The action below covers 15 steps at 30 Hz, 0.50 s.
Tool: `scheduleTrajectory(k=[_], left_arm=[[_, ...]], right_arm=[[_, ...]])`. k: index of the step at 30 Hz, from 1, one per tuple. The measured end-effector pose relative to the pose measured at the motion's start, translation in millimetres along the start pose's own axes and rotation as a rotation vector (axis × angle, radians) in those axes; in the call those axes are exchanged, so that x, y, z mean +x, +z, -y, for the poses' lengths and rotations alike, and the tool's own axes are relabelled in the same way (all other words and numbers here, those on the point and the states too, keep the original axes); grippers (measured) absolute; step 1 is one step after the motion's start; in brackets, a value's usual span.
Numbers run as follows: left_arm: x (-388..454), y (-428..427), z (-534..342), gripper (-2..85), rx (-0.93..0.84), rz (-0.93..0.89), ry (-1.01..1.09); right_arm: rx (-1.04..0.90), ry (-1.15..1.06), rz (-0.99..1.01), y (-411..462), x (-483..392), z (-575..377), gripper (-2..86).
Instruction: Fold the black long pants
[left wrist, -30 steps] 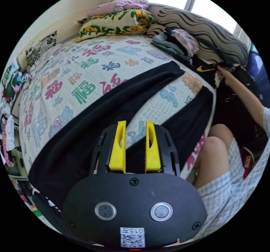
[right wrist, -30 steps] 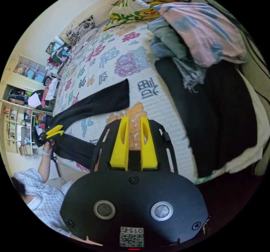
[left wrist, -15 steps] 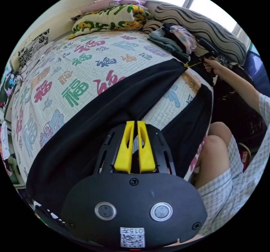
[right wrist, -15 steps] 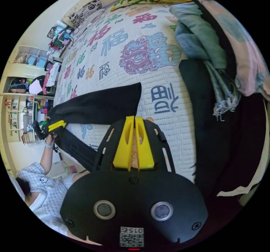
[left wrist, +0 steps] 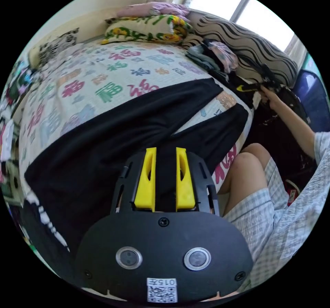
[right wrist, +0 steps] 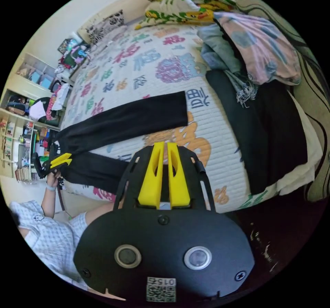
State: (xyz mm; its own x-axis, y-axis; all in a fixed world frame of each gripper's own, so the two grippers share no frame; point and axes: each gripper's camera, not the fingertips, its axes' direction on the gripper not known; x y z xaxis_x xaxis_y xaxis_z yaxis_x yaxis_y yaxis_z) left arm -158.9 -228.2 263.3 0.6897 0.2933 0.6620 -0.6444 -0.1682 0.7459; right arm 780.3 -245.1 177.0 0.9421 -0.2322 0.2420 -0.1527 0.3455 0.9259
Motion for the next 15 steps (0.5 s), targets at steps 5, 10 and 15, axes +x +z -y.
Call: scheduleTrajectory(k=[5,10,15], left_arm=[[-88,-114,-136,8.8,0.106,0.094,-0.444],[-129,-185,-230,9.8,0.127,0.124,-0.661],[-154,-219,-263,10.9,0.162,0.128,-0.779]], right_arm=[[0.152,-0.082,0.096,6,-115,-101,1.0],[0.079,-0.112,0.198,56,-207,-146,1.8],[-0.023,-0.192,0.195,107,-296,-162,4.6]])
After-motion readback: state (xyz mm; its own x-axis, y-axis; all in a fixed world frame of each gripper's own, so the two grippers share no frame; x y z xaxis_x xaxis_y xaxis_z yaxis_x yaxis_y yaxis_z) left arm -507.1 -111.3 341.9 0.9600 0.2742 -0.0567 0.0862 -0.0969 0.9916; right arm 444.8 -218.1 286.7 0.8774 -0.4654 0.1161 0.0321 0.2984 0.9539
